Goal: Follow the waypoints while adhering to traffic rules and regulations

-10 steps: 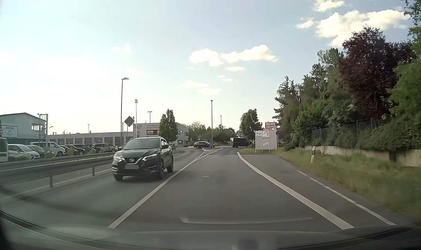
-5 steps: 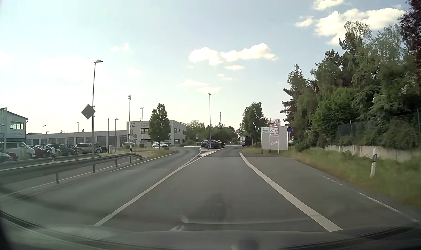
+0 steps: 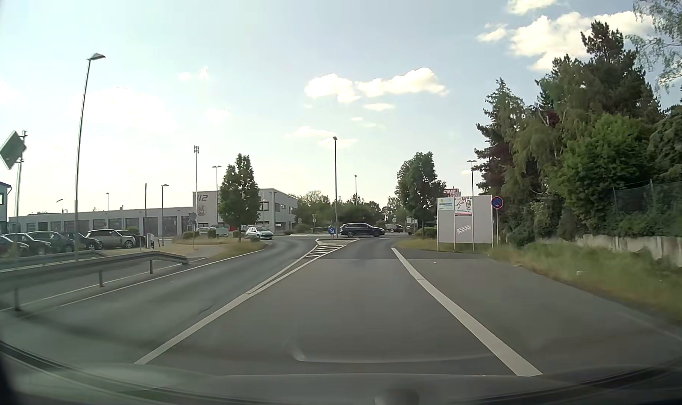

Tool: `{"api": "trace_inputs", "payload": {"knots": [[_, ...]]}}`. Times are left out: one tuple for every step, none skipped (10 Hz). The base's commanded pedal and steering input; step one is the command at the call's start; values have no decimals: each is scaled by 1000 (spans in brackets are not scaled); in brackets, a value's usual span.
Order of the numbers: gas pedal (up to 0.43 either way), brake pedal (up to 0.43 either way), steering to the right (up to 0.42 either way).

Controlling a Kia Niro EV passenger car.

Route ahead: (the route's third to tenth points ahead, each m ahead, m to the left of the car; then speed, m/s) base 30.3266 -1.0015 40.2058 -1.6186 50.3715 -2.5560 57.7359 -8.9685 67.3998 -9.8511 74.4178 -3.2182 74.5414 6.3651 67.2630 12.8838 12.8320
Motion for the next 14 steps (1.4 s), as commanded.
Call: {"api": "trace_inputs", "payload": {"knots": [[0, 274, 1], [0, 280, 1], [0, 280, 1], [0, 280, 1], [0, 287, 1], [0, 299, 3], [0, 299, 5], [0, 305, 6], [0, 305, 6], [0, 305, 7], [0, 305, 7], [0, 311, 7], [0, 311, 7], [0, 311, 7]]}}
